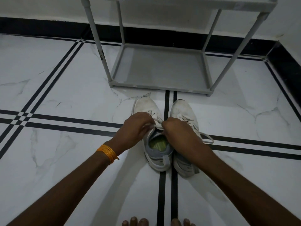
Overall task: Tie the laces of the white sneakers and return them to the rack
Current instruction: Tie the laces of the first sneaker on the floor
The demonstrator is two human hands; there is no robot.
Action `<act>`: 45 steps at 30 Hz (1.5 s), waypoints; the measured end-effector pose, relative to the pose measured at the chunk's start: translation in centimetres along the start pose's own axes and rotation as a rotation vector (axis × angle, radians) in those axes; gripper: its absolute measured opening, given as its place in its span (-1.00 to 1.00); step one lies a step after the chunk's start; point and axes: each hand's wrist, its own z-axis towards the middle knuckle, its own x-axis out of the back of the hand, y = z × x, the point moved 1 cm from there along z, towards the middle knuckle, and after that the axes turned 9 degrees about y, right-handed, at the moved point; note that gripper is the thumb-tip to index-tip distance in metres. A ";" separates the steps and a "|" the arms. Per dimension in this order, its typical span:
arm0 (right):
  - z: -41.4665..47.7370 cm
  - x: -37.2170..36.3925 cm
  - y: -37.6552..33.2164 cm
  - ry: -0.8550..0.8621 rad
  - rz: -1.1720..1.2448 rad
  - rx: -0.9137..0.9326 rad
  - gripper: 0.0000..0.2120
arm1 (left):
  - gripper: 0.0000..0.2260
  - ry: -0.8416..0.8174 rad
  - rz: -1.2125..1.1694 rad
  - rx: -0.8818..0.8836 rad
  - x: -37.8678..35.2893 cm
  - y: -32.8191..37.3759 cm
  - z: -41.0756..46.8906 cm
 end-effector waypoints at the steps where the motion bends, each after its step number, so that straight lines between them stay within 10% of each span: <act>1: -0.1 -0.2 0.1 -0.006 -0.019 -0.004 -0.86 | -0.80 0.007 -0.008 0.027 -0.2 -0.3 -0.2; 19: -1.3 -1.2 -1.6 0.003 0.116 -0.203 -0.81 | -0.72 0.011 0.072 0.071 -1.2 -1.0 -1.3; 27: -1.7 -1.3 -2.4 -0.057 -0.058 -0.132 -0.72 | -0.63 0.269 0.110 0.473 -1.6 0.1 -0.7; 41: -2.0 0.1 -1.3 -0.084 0.016 -0.082 -0.77 | -0.76 0.220 0.107 0.412 -1.0 -0.5 0.1; 45: -3.6 2.4 3.0 0.088 0.011 -0.339 -0.65 | -0.74 0.167 0.172 0.402 0.5 -1.4 0.3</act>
